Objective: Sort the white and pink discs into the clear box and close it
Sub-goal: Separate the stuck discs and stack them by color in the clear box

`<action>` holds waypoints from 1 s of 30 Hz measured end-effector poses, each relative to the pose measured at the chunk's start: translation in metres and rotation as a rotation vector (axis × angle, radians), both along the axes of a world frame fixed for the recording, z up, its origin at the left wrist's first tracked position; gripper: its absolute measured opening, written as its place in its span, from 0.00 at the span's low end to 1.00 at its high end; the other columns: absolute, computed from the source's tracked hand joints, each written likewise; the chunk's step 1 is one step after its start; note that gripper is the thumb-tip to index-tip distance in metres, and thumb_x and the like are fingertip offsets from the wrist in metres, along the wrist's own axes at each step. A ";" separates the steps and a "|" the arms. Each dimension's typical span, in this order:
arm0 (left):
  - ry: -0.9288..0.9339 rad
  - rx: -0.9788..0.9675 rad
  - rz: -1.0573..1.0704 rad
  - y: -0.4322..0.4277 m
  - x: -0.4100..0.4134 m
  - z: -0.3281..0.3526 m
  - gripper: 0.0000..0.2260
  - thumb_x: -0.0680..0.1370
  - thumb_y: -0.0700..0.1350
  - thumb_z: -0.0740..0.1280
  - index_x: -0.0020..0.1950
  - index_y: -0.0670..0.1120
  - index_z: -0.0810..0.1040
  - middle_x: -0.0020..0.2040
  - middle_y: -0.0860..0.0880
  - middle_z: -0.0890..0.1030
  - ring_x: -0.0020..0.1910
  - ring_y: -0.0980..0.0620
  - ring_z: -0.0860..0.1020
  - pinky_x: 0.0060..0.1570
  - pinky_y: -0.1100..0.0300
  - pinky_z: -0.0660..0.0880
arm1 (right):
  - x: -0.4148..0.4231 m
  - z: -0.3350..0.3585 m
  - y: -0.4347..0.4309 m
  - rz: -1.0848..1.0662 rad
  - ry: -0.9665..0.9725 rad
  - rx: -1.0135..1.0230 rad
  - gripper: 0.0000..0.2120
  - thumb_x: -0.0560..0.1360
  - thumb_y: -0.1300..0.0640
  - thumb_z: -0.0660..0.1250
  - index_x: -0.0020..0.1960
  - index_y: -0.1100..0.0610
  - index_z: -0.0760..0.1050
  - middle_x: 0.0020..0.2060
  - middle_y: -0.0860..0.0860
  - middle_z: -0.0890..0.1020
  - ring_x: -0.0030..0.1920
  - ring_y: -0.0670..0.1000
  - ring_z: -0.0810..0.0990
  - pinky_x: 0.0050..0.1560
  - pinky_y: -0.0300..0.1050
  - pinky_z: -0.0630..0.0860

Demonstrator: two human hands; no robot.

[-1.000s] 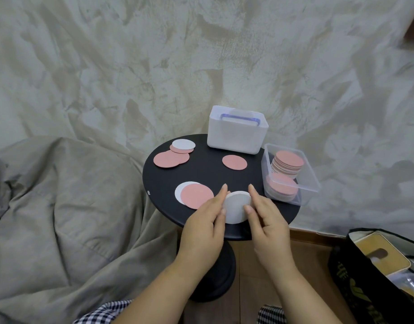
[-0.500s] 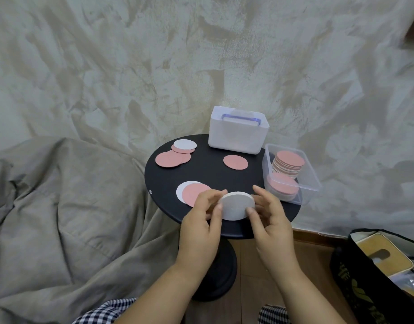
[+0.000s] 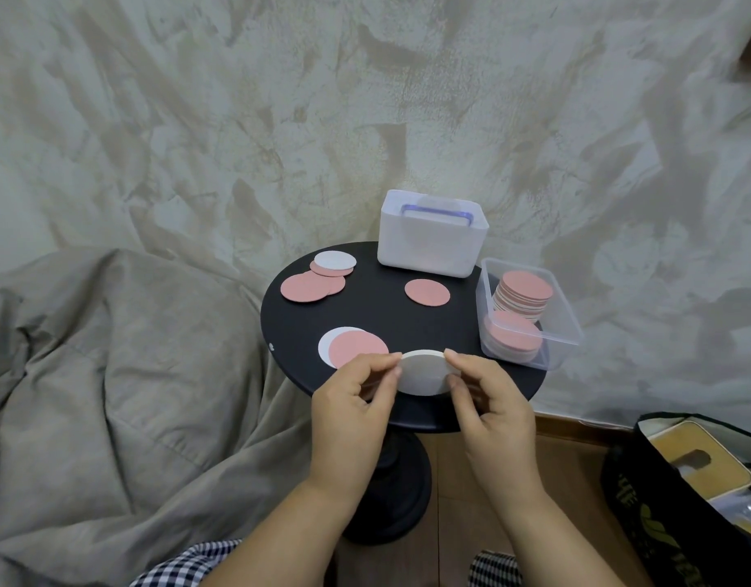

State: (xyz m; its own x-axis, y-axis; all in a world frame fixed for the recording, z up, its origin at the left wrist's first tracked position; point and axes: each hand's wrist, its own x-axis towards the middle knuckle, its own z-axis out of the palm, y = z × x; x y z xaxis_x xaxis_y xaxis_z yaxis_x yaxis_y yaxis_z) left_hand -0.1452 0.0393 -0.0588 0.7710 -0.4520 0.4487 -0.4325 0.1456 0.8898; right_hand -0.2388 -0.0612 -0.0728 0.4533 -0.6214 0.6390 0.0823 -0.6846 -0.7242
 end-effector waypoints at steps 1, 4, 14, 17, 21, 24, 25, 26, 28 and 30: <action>-0.010 -0.002 0.000 0.000 0.000 0.002 0.14 0.73 0.34 0.69 0.44 0.56 0.79 0.46 0.62 0.81 0.46 0.65 0.79 0.45 0.76 0.71 | 0.000 0.002 -0.001 -0.007 0.001 -0.015 0.16 0.73 0.64 0.63 0.55 0.47 0.76 0.50 0.35 0.78 0.53 0.39 0.77 0.53 0.31 0.72; -0.022 0.003 -0.001 0.000 -0.001 0.002 0.15 0.73 0.35 0.69 0.44 0.57 0.79 0.47 0.62 0.81 0.46 0.65 0.79 0.44 0.76 0.71 | -0.001 0.005 -0.002 -0.017 0.007 -0.046 0.17 0.73 0.65 0.63 0.55 0.47 0.76 0.51 0.33 0.78 0.53 0.39 0.77 0.54 0.31 0.72; -0.018 0.035 -0.024 -0.006 0.001 -0.003 0.13 0.74 0.36 0.68 0.46 0.56 0.79 0.45 0.57 0.82 0.47 0.63 0.79 0.45 0.74 0.73 | -0.005 0.002 -0.007 0.052 0.050 0.120 0.20 0.75 0.64 0.65 0.54 0.39 0.76 0.50 0.37 0.80 0.53 0.40 0.78 0.52 0.30 0.72; -0.031 0.043 -0.063 -0.015 0.002 0.003 0.10 0.75 0.37 0.68 0.49 0.53 0.79 0.48 0.56 0.81 0.49 0.62 0.79 0.44 0.74 0.73 | -0.014 0.009 -0.016 0.099 0.070 0.232 0.23 0.75 0.65 0.66 0.52 0.35 0.77 0.50 0.37 0.81 0.53 0.42 0.79 0.53 0.36 0.75; -0.125 0.095 -0.139 -0.043 0.000 0.018 0.09 0.76 0.39 0.66 0.52 0.51 0.78 0.50 0.58 0.79 0.51 0.63 0.76 0.43 0.75 0.71 | -0.034 0.037 -0.048 0.112 0.061 0.325 0.20 0.74 0.68 0.65 0.51 0.42 0.77 0.48 0.38 0.82 0.47 0.40 0.80 0.48 0.33 0.77; -0.240 0.174 -0.230 -0.076 0.000 0.026 0.11 0.75 0.40 0.66 0.56 0.50 0.77 0.51 0.60 0.74 0.52 0.64 0.73 0.46 0.73 0.72 | -0.051 0.064 -0.082 0.065 0.063 0.383 0.19 0.75 0.68 0.64 0.50 0.44 0.77 0.44 0.44 0.83 0.43 0.42 0.80 0.42 0.38 0.80; -0.267 0.202 -0.257 -0.088 0.001 0.027 0.12 0.75 0.40 0.67 0.57 0.49 0.76 0.51 0.61 0.72 0.52 0.63 0.72 0.48 0.71 0.73 | -0.055 0.073 -0.094 0.050 0.074 0.396 0.18 0.75 0.68 0.63 0.50 0.45 0.77 0.45 0.46 0.82 0.42 0.43 0.80 0.41 0.39 0.80; -0.285 0.227 -0.283 -0.099 0.002 0.027 0.13 0.74 0.40 0.68 0.58 0.49 0.76 0.52 0.60 0.71 0.52 0.63 0.71 0.50 0.67 0.75 | -0.058 0.080 -0.106 0.035 0.097 0.401 0.18 0.75 0.69 0.62 0.50 0.45 0.77 0.45 0.49 0.82 0.42 0.43 0.80 0.40 0.40 0.81; -0.304 0.259 -0.324 -0.117 0.004 0.025 0.14 0.73 0.41 0.69 0.58 0.49 0.76 0.54 0.58 0.71 0.53 0.61 0.72 0.51 0.64 0.76 | -0.063 0.093 -0.129 0.011 0.184 0.388 0.17 0.76 0.68 0.62 0.50 0.46 0.77 0.47 0.51 0.81 0.45 0.47 0.81 0.40 0.41 0.81; -0.292 0.250 -0.344 -0.125 0.005 0.019 0.12 0.73 0.42 0.70 0.56 0.49 0.76 0.53 0.58 0.72 0.53 0.60 0.74 0.50 0.64 0.77 | -0.063 0.102 -0.148 0.004 0.300 0.388 0.15 0.76 0.67 0.63 0.52 0.47 0.77 0.48 0.51 0.82 0.48 0.51 0.81 0.40 0.42 0.81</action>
State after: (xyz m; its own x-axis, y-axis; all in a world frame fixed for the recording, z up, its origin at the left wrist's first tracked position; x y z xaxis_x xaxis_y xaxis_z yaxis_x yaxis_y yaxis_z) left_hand -0.1402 -0.0856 -0.0394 0.4173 -0.7783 0.4692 -0.6328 0.1216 0.7647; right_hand -0.3019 -0.2094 0.0297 0.5850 -0.7856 0.2015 -0.1667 -0.3597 -0.9181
